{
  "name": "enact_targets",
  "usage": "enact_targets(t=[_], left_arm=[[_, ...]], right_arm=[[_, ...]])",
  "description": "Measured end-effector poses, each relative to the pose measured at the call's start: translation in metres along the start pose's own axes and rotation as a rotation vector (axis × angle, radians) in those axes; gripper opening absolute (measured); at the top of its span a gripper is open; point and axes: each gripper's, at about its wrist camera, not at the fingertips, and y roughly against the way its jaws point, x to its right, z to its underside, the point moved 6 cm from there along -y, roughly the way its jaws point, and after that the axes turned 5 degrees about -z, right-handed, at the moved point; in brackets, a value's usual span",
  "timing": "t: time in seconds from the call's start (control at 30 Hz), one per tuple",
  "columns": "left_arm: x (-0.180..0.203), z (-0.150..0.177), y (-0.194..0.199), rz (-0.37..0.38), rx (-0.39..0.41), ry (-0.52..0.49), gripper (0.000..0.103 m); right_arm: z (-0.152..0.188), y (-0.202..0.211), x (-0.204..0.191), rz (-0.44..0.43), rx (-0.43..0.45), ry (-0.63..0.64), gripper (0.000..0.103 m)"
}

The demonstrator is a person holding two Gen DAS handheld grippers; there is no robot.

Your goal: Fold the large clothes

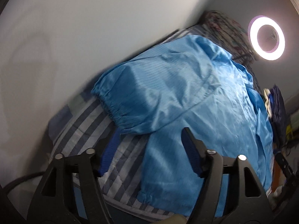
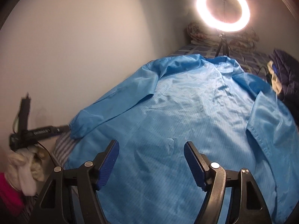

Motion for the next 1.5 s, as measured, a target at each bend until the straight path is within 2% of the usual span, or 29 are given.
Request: enact_targets(t=[0.13, 0.27, 0.47, 0.57, 0.6, 0.67, 0.7, 0.83, 0.97, 1.13, 1.33, 1.5], left_arm=[[-0.016, -0.006, -0.011, -0.025, 0.004, 0.044, 0.071], [-0.02, -0.009, -0.033, -0.034, -0.032, 0.057, 0.071], [-0.025, -0.021, -0.049, -0.041, -0.028, 0.101, 0.071], [-0.022, -0.03, -0.052, -0.098, 0.009, 0.076, 0.07], [-0.02, -0.031, -0.053, -0.12, 0.025, 0.048, 0.066], [-0.009, -0.035, -0.055, -0.153, 0.049, -0.028, 0.01], [-0.004, -0.035, -0.056, -0.148, 0.051, -0.051, 0.003], [0.004, -0.038, -0.047, -0.123, 0.109, -0.079, 0.0], [0.012, -0.045, -0.022, -0.043, 0.17, -0.076, 0.0], [0.034, -0.045, 0.013, 0.015, 0.271, -0.158, 0.0], [0.059, -0.032, 0.032, 0.066, 0.33, -0.277, 0.0], [0.085, -0.013, 0.039, 0.03, 0.405, -0.435, 0.0]], right_arm=[[0.0, -0.011, 0.005, 0.007, -0.016, -0.034, 0.074], [0.0, -0.021, -0.005, -0.015, -0.041, -0.047, 0.074], [0.003, -0.014, -0.029, 0.005, -0.031, 0.057, 0.074], [0.006, -0.009, -0.034, 0.021, -0.03, 0.086, 0.074], [0.007, -0.007, -0.035, 0.026, -0.031, 0.091, 0.074], [0.008, -0.005, -0.035, 0.035, -0.036, 0.095, 0.074], [0.008, -0.003, -0.035, 0.038, -0.038, 0.096, 0.074], [0.009, 0.002, -0.034, 0.053, -0.037, 0.092, 0.074], [0.01, 0.001, -0.032, 0.044, -0.043, 0.072, 0.074], [0.0, -0.015, -0.022, 0.006, -0.066, -0.003, 0.074], [-0.041, -0.054, -0.013, -0.057, -0.099, -0.105, 0.074], [-0.092, -0.1, -0.029, -0.153, -0.169, -0.116, 0.075]])
